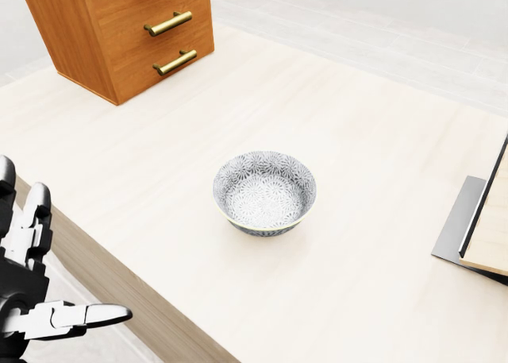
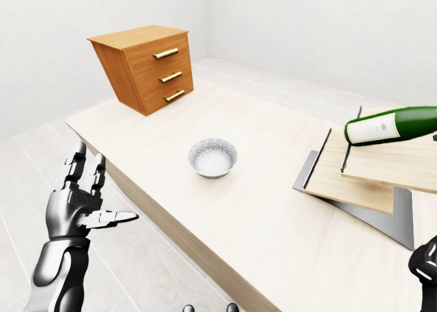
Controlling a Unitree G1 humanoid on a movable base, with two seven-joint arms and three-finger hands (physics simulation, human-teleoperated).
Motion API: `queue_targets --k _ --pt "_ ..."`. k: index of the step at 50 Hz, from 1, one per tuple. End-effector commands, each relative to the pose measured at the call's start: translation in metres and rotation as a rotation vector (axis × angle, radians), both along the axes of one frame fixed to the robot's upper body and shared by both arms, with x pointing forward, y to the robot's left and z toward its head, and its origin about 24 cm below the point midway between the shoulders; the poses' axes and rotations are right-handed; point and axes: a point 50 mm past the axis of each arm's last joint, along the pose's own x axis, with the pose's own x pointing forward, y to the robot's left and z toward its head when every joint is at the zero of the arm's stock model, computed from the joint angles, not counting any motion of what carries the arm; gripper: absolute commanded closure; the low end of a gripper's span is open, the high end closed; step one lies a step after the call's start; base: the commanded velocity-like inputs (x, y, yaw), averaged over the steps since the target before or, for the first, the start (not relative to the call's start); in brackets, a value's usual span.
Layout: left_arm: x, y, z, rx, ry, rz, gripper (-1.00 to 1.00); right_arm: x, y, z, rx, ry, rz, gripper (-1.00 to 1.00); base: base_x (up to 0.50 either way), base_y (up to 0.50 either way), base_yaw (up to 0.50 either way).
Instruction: Put the wine bottle on the wine rack.
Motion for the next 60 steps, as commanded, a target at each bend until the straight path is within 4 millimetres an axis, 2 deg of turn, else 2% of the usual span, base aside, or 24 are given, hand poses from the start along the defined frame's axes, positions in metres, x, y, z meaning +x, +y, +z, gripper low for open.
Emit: queue_targets --k 1,18,33,37,38,39,48,60 --pt "0.0 -0.001 0.003 0.002 -0.011 0.0 -1.0 -0.022 -0.015 -0.065 0.049 0.266 -0.063 1.0 0.0 0.0 0.0" --pt "0.0 0.0 0.001 -0.002 -0.005 0.004 -1.0 -0.043 -0.025 -0.085 0.097 0.307 -0.098 1.0 0.0 0.0 0.0" --pt "0.001 -0.001 -0.005 -0.006 0.021 -0.001 -1.0 -0.059 -0.032 -0.091 0.106 0.324 -0.124 0.99 0.0 0.0 0.0" --pt "0.002 0.0 -0.004 -0.006 0.017 0.001 -1.0 -0.061 -0.033 -0.088 0.103 0.317 -0.131 0.85 0.0 0.0 0.0" --pt "0.002 0.0 -0.004 -0.007 0.018 0.001 -1.0 -0.061 -0.034 -0.087 0.103 0.317 -0.136 0.73 0.0 0.0 0.0" --pt "0.002 0.0 -0.005 -0.007 0.021 0.0 -1.0 -0.062 -0.034 -0.088 0.105 0.319 -0.139 0.69 0.0 0.0 0.0" --pt "0.003 0.0 -0.008 -0.009 0.035 -0.002 -1.0 -0.063 -0.035 -0.088 0.102 0.32 -0.137 0.61 0.0 0.0 0.0" --pt "0.004 0.001 -0.011 -0.013 0.045 -0.003 -1.0 -0.063 -0.036 -0.084 0.097 0.316 -0.143 0.17 0.0 0.0 0.0"
